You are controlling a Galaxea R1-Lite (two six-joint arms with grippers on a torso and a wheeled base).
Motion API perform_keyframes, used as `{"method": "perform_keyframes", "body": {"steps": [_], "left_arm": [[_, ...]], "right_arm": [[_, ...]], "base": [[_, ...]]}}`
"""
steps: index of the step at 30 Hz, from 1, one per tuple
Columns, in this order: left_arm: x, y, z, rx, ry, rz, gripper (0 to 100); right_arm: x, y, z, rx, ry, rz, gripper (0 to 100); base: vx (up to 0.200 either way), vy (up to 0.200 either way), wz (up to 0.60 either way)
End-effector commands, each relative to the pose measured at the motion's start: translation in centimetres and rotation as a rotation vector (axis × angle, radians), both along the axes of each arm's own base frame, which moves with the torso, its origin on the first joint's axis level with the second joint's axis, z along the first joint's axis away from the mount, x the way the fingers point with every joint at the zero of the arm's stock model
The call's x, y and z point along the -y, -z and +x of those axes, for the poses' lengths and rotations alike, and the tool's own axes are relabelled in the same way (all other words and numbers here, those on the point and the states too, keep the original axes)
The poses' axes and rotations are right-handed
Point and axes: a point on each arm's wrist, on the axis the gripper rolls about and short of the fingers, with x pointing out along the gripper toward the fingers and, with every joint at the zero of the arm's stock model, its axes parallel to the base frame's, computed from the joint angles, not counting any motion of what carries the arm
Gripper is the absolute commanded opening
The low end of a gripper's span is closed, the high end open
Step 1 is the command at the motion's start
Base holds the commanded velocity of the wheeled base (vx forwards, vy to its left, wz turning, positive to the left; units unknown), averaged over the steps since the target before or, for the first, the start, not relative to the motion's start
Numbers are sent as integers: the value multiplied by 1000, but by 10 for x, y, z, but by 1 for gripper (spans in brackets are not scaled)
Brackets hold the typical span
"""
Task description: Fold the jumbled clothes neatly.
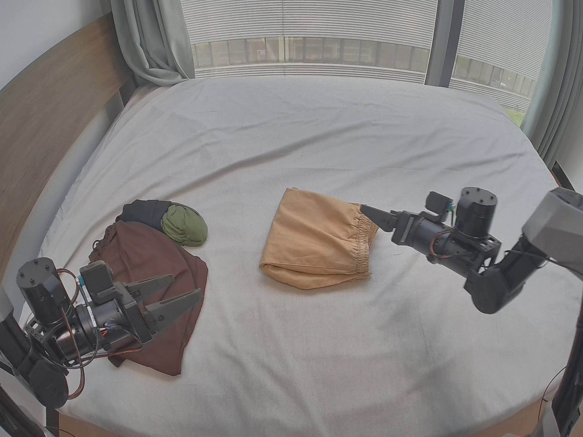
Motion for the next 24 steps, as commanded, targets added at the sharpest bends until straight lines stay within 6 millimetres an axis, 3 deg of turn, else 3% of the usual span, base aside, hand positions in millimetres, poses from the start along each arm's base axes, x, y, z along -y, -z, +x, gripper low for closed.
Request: {"method": "perform_keyframes", "body": {"steps": [1,9,13,16,24], "left_arm": [[15,-29,-51,101,131,-64,100],[12,-28,-66,198,154,97,100],[6,-27,-83,174,162,158,100],[-3,-32,-108,183,152,165,100],[-26,-31,-164,223,66,143,100]], "right_arm": [[55,-56,-119,132,50,-130,100],[101,-59,-181,147,197,-132,100],[112,-58,-207,168,244,-136,100],[116,-61,-235,240,266,-145,100],[121,-61,-280,309,294,-141,100]], "base": [[0,0,0],[0,0,0],[0,0,0],[0,0,0],[0,0,0]]}}
